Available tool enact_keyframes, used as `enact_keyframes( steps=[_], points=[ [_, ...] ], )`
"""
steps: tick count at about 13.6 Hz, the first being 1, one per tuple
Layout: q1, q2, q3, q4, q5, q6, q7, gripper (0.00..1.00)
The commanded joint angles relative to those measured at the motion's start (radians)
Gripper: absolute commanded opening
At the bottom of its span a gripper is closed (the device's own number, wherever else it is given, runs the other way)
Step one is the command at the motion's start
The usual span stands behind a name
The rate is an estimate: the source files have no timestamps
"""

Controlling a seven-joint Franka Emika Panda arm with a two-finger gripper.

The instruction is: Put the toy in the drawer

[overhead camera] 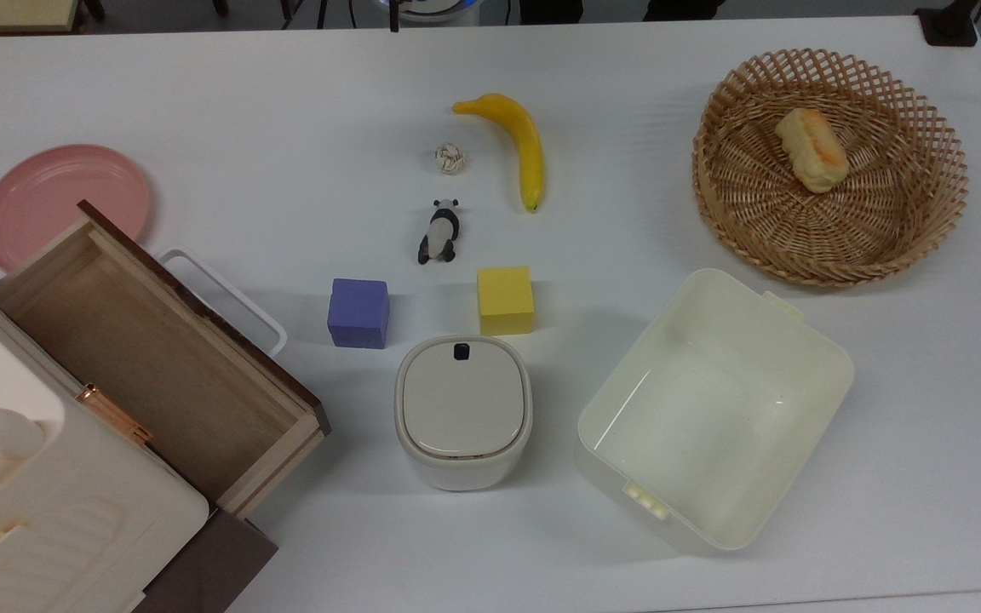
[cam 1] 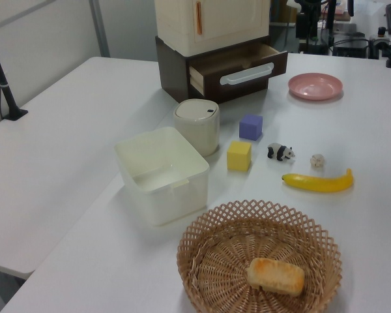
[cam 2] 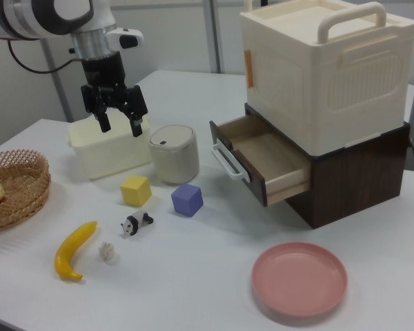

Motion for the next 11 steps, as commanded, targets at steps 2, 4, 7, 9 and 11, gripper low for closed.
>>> enact_keyframes(
  steps=[2,4,7,9,11],
  points=[
    [0.013,-0.014,-0.007,-0.009,0.021,-0.031,0.014,1.00],
    [0.010,-0.002,-0.007,-0.006,0.021,-0.024,0.014,1.00],
    [0.005,0.003,-0.007,-0.009,0.023,-0.001,0.014,1.00],
    [0.006,0.004,-0.007,-0.023,0.023,0.047,0.011,1.00],
    [0.008,0.021,-0.008,-0.045,0.018,0.096,0.000,1.00]
  ],
)
